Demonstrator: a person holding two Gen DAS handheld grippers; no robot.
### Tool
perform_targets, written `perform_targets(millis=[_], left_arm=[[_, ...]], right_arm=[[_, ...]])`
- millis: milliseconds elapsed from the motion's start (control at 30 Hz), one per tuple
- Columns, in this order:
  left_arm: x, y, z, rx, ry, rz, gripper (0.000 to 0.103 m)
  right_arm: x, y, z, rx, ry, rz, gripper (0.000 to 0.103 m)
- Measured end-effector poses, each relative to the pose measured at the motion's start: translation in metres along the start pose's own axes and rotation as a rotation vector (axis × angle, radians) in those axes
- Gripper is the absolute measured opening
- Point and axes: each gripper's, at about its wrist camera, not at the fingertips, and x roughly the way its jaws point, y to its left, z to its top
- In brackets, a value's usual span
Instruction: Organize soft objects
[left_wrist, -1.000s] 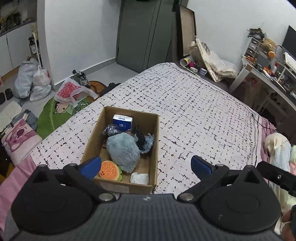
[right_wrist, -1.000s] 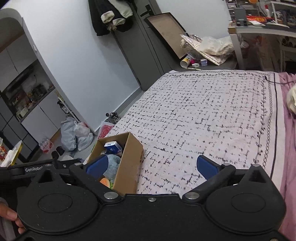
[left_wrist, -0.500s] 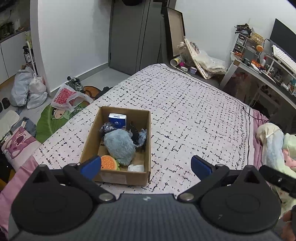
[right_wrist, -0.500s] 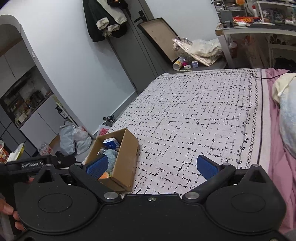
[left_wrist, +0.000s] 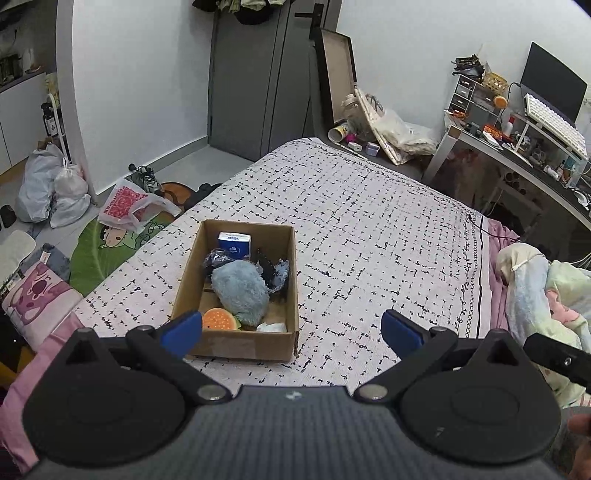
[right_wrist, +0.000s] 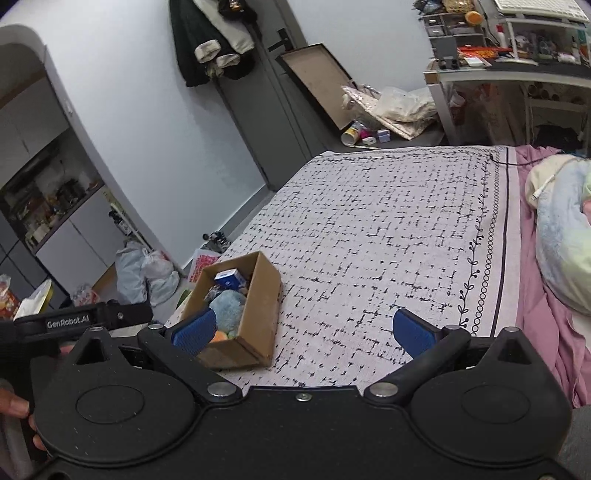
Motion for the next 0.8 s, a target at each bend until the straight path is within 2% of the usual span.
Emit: perform_targets(millis=[300,533,800], left_arm=[[-0.017,0.009,-0.004,0.035,-0.006,0.008,0.102],[-0.027,0.016,-0.007,0.051,-0.013,0.004,0.102],[-0.032,0.023,-0.010,0.053,-0.010,-0.003,0.102]], right_arm=[[-0.014,0.032,0.002,-0.075,0.004,-0.007,0.103],[-0.021,0.044,0.004,-0.094,-0.011,-0.004,0.103],[-0.016,0.053,0.001,-0.115,0.013,-0.005,0.103]])
